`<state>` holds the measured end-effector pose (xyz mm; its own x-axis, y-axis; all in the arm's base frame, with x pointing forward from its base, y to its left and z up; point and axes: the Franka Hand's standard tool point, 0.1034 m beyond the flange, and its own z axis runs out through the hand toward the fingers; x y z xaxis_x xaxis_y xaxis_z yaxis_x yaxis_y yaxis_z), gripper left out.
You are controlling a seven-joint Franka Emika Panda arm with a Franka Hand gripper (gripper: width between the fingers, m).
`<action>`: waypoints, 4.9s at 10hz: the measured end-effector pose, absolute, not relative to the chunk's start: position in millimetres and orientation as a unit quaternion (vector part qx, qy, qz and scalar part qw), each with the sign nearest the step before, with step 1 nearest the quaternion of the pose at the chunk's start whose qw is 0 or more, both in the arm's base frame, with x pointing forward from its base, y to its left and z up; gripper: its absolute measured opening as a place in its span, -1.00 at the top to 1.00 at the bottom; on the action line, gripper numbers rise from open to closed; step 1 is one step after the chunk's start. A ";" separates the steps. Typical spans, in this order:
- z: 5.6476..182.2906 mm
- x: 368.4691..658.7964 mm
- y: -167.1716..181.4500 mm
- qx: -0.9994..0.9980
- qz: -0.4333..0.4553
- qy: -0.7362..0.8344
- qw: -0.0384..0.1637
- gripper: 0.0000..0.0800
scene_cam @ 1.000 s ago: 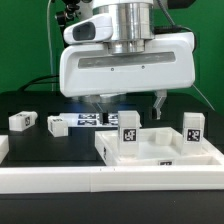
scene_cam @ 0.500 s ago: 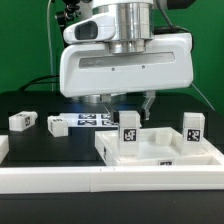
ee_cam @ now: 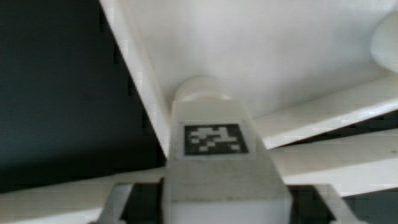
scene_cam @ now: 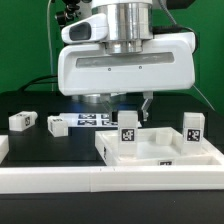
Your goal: Assemble square table
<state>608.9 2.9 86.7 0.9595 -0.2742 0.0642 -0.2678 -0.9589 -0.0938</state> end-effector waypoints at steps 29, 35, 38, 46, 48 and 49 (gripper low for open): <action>81.2 614.2 6.6 -0.960 -0.057 0.267 0.053 -0.62; 81.4 614.5 6.6 -0.996 -0.066 0.053 0.035 -0.62; 81.6 614.8 8.0 -0.997 -0.067 0.014 0.028 -0.62; 81.4 614.5 1.5 -0.982 -0.062 0.172 0.038 0.27; 80.4 613.4 0.6 -0.957 -0.059 0.280 0.045 0.27; 80.4 613.5 0.2 -0.945 -0.058 0.319 0.049 0.27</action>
Offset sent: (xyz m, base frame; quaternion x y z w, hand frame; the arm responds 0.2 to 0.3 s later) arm -0.0116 0.0020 0.0010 -0.0192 0.0017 0.1955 0.9805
